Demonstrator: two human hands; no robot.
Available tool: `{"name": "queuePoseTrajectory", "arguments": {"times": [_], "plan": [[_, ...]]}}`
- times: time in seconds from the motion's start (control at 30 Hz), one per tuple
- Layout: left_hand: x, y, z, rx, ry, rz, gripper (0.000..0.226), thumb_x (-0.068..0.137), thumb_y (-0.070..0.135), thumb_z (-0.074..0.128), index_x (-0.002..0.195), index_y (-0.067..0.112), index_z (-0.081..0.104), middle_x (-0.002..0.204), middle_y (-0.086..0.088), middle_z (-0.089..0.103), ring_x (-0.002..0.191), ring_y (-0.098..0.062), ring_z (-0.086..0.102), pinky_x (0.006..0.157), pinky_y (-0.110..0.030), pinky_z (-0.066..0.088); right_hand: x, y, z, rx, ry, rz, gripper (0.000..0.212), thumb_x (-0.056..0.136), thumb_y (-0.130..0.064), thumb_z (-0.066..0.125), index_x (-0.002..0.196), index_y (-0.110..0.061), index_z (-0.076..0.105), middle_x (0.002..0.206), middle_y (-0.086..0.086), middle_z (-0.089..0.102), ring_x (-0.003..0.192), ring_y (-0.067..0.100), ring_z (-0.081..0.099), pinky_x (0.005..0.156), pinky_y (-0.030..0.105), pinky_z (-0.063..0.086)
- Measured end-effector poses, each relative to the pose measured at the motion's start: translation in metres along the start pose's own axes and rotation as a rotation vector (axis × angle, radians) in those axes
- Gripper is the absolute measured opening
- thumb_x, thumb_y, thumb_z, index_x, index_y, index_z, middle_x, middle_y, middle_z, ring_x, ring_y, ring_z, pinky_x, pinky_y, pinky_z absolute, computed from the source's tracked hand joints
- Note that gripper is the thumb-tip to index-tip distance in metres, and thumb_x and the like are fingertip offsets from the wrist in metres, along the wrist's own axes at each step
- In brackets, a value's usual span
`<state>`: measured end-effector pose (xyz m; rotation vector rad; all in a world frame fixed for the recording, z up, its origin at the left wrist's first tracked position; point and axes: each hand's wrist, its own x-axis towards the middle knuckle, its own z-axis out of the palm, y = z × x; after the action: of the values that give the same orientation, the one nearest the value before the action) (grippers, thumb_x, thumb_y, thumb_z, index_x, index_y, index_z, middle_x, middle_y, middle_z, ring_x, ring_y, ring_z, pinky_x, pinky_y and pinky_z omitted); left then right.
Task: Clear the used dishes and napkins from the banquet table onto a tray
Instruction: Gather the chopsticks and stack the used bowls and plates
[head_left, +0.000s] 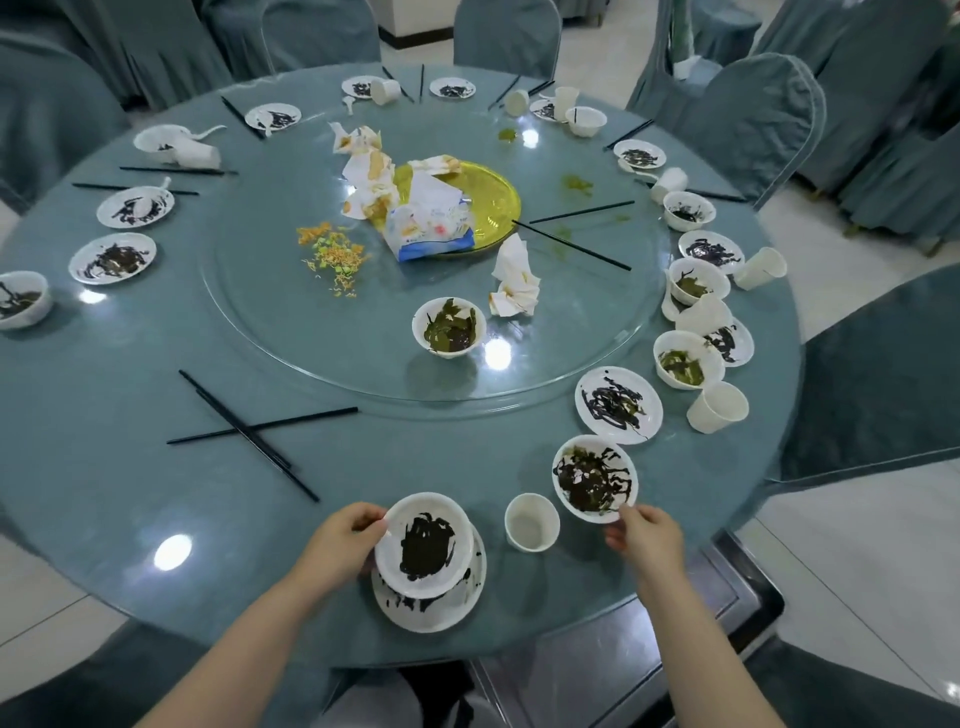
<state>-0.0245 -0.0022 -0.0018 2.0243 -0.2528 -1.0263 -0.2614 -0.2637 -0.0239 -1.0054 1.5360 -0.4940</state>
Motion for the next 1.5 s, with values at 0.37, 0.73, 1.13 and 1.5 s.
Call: {"name": "queuePoseTrajectory", "arguments": {"times": [0.37,0.73,1.13,1.5], "plan": [[-0.005,0.013,-0.001,-0.276,-0.006,-0.050,0.009,0.091,0.006,0.063,0.098,0.000,0.065,0.092,-0.012,0.071,0.074,-0.017,0.069,0.064,-0.024,0.056,-0.059,-0.056,0.029,0.022,-0.432,-0.202,0.010,0.094,-0.008,0.058,0.095,0.002,0.060,0.077,0.016,0.067,0.066,0.021,0.062,0.063,0.032,0.054],[-0.004,0.029,-0.005,-0.269,-0.043,-0.027,0.010,0.089,0.011,0.066,0.095,0.002,0.067,0.081,-0.007,0.070,0.068,-0.015,0.062,0.069,-0.026,0.056,-0.088,-0.055,0.080,-0.596,-0.577,-0.399,0.011,0.088,-0.025,0.067,0.079,-0.022,0.061,0.078,-0.007,0.066,0.068,0.011,0.059,0.067,0.030,0.053],[0.007,0.048,-0.017,-0.438,-0.099,-0.040,0.018,0.096,0.017,0.055,0.100,0.004,0.068,0.093,-0.013,0.071,0.082,-0.024,0.067,0.074,-0.032,0.057,-0.089,-0.062,0.101,-0.544,-0.558,-0.317,0.008,0.090,-0.016,0.064,0.084,-0.010,0.063,0.066,0.005,0.068,0.054,0.018,0.066,0.062,0.039,0.060],[0.031,0.059,-0.003,-0.309,-0.130,0.017,0.015,0.091,0.002,0.061,0.106,0.001,0.062,0.106,-0.022,0.066,0.085,-0.023,0.068,0.071,-0.029,0.058,-0.070,-0.076,0.106,-0.693,-0.441,-0.413,0.039,0.094,-0.038,0.058,0.078,-0.004,0.064,0.059,0.002,0.067,0.041,0.004,0.057,0.042,0.021,0.045]]}}
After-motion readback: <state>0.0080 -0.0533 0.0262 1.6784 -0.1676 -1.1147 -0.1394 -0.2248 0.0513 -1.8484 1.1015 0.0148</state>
